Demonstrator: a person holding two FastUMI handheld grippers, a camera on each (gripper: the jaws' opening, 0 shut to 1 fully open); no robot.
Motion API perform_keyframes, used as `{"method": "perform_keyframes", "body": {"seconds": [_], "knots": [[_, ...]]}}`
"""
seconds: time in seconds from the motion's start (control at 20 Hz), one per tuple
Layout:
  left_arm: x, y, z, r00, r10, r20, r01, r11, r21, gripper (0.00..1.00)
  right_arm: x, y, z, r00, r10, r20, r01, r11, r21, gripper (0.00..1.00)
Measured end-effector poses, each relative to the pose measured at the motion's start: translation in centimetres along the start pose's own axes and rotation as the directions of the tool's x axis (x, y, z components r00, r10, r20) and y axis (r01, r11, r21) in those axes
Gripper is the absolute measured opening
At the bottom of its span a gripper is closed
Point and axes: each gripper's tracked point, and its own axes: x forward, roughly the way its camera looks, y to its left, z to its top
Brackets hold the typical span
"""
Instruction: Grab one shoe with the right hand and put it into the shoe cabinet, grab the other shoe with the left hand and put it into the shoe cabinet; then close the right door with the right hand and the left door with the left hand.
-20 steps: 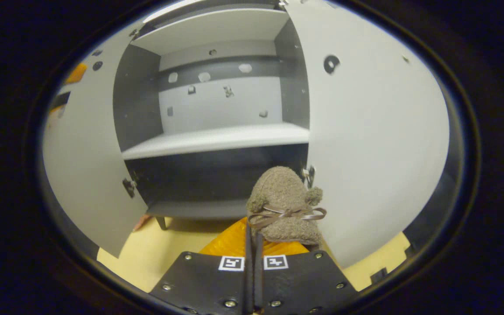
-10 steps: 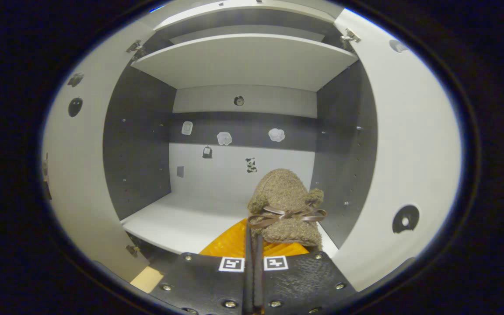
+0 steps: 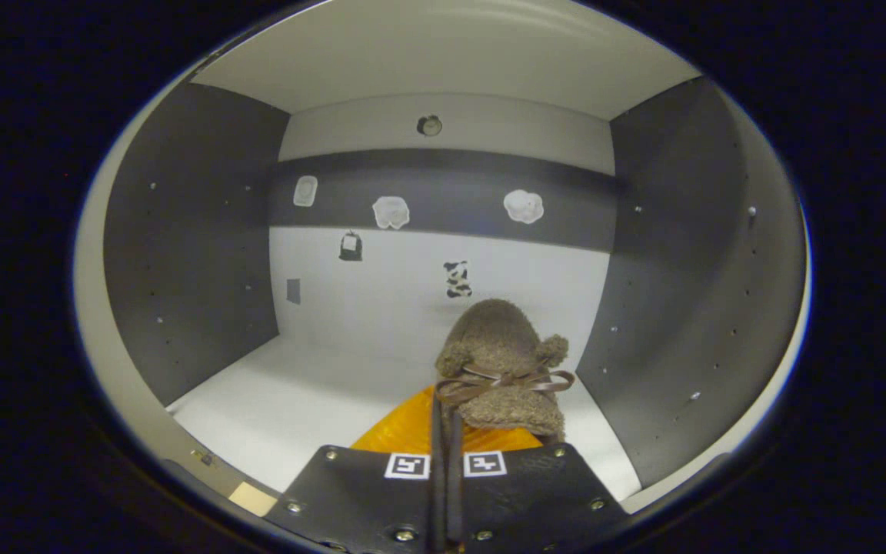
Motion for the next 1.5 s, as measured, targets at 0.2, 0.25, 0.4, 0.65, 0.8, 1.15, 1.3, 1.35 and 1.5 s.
{"method": "perform_keyframes", "body": {"seconds": [0.2,0.25,0.4,0.65,0.8,1.15,1.3,1.35,1.5], "knots": [[0.2,0.2,-0.6,1.0,-0.002,-0.018,0.002,1.0,-0.004,0.98,1.5,0.0,-1.3,0.999,-0.02,-0.037,0.021,0.999,0.025,0.02],[0.1,0.2,-0.8,1.0,-0.003,-0.02,0.003,1.0,-0.003,0.99,1.8,-0.2,-1.7,0.998,-0.025,-0.05,0.027,0.999,0.037,0.03],[-0.2,0.1,-1.2,0.999,-0.013,-0.033,0.013,1.0,-0.004,0.98,2.0,-0.2,-3.0,0.994,-0.008,-0.109,0.016,0.997,0.076,0.08],[-0.9,-0.6,-2.5,0.997,-0.04,-0.06,0.039,0.999,-0.008,0.98,0.4,1.1,-2.9,0.99,0.035,-0.138,-0.02,0.994,0.11,0.26],[-0.9,-1.1,-4.2,0.995,-0.058,-0.085,0.057,0.998,-0.007,0.98,-2.7,1.2,-1.8,0.994,0.036,-0.099,-0.028,0.996,0.084,0.29],[-0.6,-2.2,-12.7,0.964,-0.105,-0.243,0.106,0.994,-0.005,0.99,-14.5,1.9,5.6,0.992,0.085,0.098,-0.097,0.988,0.121,0.29],[-0.8,-3.1,-17.2,0.939,-0.144,-0.313,0.138,0.99,-0.042,0.99,-19.7,1.0,8.8,0.979,0.079,0.19,-0.107,0.984,0.141,0.29],[-1.2,-3.4,-19.3,0.926,-0.156,-0.343,0.147,0.988,-0.053,0.99,-21.2,0.5,9.6,0.975,0.076,0.21,-0.109,0.983,0.147,0.29],[-2.2,-4.5,-24.2,0.883,-0.21,-0.421,0.191,0.978,-0.086,0.99,-25.2,-1.2,11.6,0.961,0.048,0.271,-0.098,0.98,0.172,0.26]]}}
